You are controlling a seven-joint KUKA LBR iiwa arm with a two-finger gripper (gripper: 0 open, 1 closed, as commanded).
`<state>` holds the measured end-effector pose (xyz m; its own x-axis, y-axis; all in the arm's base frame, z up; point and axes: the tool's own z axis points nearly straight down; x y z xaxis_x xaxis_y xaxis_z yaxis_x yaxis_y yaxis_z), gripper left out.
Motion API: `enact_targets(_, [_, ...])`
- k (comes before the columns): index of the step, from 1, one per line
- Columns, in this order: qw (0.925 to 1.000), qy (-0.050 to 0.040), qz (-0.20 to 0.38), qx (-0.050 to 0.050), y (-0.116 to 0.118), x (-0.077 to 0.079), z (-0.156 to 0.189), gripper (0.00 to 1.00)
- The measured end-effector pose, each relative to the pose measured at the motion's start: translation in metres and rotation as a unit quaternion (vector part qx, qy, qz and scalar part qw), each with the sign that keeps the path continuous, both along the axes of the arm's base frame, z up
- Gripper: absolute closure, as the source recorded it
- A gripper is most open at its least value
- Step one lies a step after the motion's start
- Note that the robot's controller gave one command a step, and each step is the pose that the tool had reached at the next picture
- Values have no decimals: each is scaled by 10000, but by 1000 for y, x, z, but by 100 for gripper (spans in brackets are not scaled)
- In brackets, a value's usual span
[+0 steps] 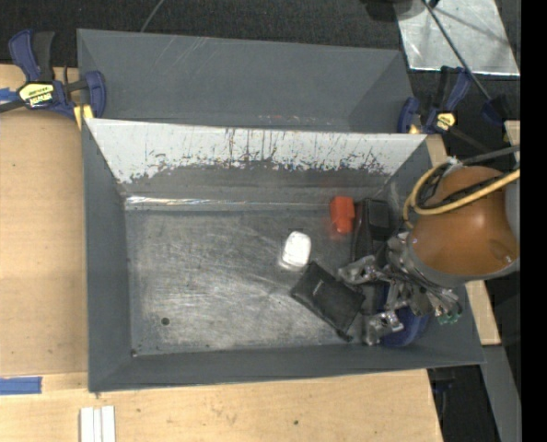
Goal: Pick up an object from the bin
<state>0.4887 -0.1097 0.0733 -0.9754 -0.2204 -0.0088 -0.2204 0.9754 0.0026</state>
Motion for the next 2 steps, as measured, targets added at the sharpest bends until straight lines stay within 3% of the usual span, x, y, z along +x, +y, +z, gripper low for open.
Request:
enact_targets(1, [10000,13,4,-15,1,2,1,0])
enact_targets(2, [10000,-77,-1,-26,0,7,5,100])
